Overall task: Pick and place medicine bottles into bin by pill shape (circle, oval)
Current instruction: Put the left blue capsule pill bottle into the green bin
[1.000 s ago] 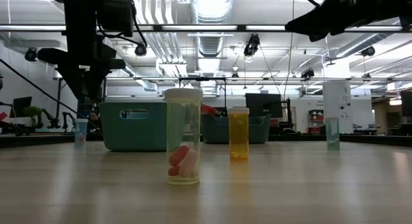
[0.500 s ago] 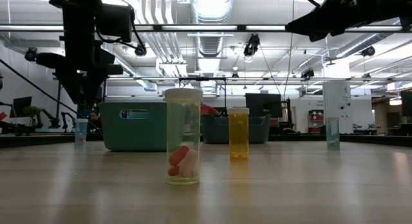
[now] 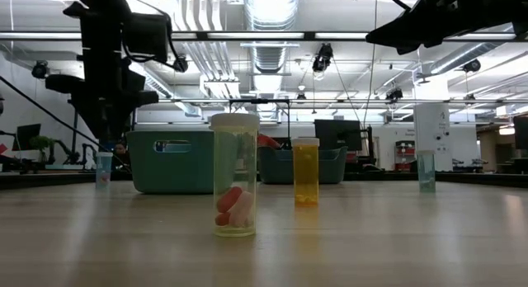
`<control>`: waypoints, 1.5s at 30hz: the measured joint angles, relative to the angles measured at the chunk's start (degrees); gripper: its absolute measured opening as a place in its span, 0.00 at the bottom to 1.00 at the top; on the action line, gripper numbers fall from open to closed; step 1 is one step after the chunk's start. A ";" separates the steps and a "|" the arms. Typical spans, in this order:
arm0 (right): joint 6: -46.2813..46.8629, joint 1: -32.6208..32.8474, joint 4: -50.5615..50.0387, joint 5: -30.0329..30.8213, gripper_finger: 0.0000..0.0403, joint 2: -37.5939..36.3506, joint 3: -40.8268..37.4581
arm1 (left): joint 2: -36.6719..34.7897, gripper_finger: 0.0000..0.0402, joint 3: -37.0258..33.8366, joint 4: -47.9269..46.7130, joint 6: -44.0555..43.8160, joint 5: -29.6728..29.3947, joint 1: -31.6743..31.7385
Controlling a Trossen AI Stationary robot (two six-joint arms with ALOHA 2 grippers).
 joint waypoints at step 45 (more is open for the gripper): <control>-0.39 -0.02 -0.51 0.18 0.19 -0.02 -0.02 | 6.04 0.31 -6.13 8.23 -0.10 -1.68 0.74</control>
